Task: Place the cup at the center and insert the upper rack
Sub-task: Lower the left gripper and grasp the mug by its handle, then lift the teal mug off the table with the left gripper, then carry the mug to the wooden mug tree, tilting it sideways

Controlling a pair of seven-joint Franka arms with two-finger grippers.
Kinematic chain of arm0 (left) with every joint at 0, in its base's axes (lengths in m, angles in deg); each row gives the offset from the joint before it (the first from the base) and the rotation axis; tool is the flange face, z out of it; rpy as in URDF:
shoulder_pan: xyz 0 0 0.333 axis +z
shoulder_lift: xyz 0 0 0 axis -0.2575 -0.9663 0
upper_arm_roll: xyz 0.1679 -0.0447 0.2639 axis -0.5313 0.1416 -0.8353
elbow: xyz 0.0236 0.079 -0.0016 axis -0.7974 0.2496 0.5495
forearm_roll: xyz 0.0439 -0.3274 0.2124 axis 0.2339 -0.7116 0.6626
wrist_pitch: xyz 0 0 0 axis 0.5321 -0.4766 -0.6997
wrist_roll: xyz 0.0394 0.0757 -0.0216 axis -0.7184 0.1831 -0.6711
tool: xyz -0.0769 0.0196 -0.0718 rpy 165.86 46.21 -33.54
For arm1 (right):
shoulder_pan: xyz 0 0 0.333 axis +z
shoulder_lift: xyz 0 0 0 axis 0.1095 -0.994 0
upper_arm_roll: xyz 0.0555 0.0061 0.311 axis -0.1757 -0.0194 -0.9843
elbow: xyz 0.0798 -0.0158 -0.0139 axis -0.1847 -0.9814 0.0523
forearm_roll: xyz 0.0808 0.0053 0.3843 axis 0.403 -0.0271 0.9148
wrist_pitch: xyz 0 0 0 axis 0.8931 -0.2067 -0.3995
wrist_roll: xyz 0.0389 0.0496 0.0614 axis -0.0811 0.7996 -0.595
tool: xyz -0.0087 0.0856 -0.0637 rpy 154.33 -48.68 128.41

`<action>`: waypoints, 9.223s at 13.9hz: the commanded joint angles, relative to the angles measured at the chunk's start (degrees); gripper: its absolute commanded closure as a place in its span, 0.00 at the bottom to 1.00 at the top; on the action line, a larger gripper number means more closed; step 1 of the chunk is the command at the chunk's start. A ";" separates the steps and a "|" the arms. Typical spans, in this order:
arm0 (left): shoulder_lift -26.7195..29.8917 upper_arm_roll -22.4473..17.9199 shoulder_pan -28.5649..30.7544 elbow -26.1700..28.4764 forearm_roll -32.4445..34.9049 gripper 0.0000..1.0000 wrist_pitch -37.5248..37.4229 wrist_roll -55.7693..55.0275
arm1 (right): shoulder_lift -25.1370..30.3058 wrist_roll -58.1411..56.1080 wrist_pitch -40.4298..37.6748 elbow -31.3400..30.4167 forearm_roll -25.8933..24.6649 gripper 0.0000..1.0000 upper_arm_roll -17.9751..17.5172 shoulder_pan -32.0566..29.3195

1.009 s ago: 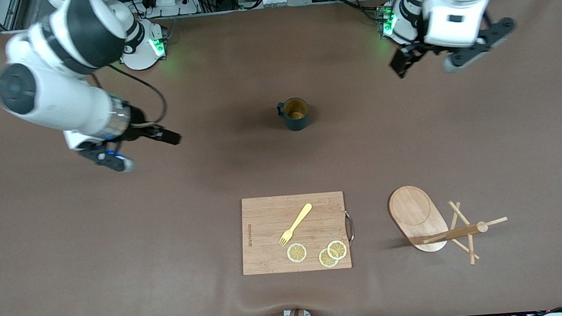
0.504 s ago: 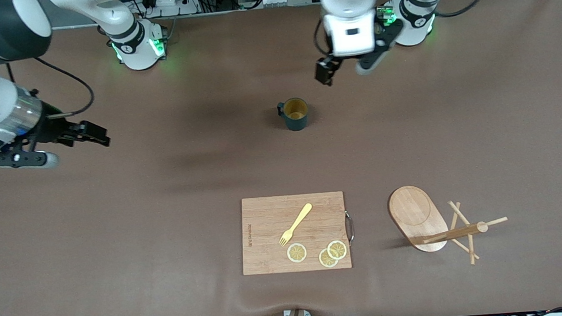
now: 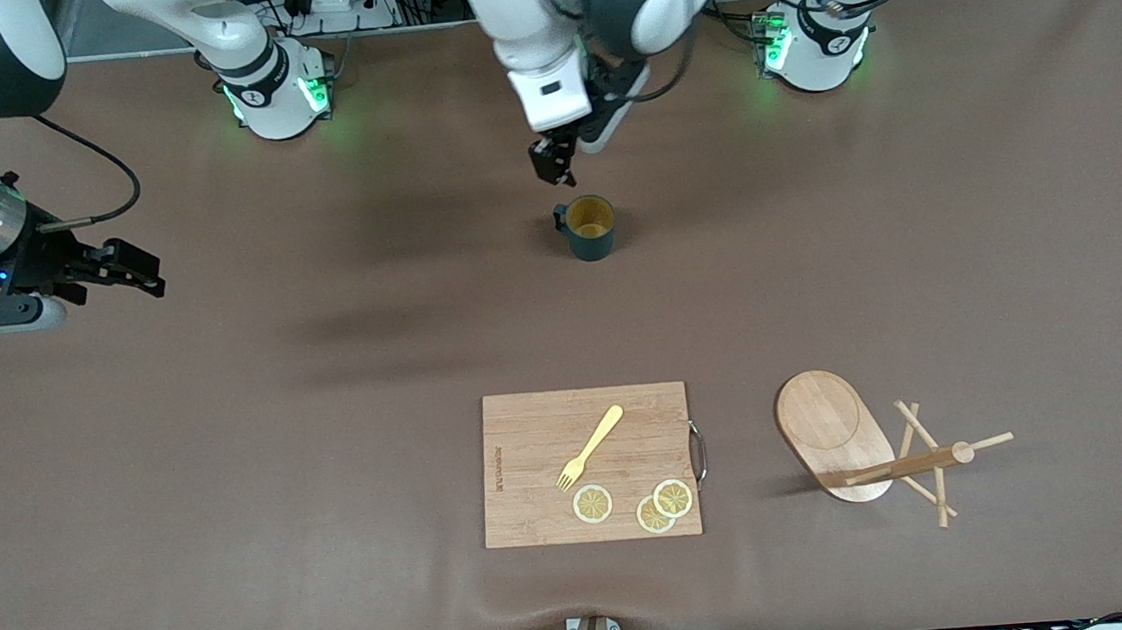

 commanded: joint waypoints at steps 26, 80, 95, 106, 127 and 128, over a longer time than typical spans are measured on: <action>-25.57 -35.84 -43.56 -12.79 11.11 0.03 2.37 -29.12 | 4.02 -0.59 2.27 -6.30 -0.71 0.00 -0.82 -2.59; -2.12 -37.52 -19.51 -19.13 -11.28 1.00 -1.41 16.56 | 4.02 -0.42 3.06 -6.91 -0.71 0.00 -0.99 -2.50; 3.08 -37.53 17.05 -19.12 -52.41 1.00 -1.68 52.24 | 5.16 0.11 2.97 -6.74 -0.09 0.00 -0.99 -2.07; -1.13 -37.53 26.37 -18.25 -69.12 1.00 -5.90 61.92 | 4.64 -0.06 3.15 -6.56 -0.18 0.00 -1.17 -1.98; -12.56 -37.27 34.38 -18.33 -87.50 1.00 -10.11 72.13 | 4.28 -0.50 3.50 -6.65 -0.18 0.00 -1.26 -1.63; -12.65 -37.27 34.38 -18.42 -87.85 1.00 -10.11 72.13 | 4.28 -0.50 3.50 -6.65 -0.18 0.00 -1.26 -1.71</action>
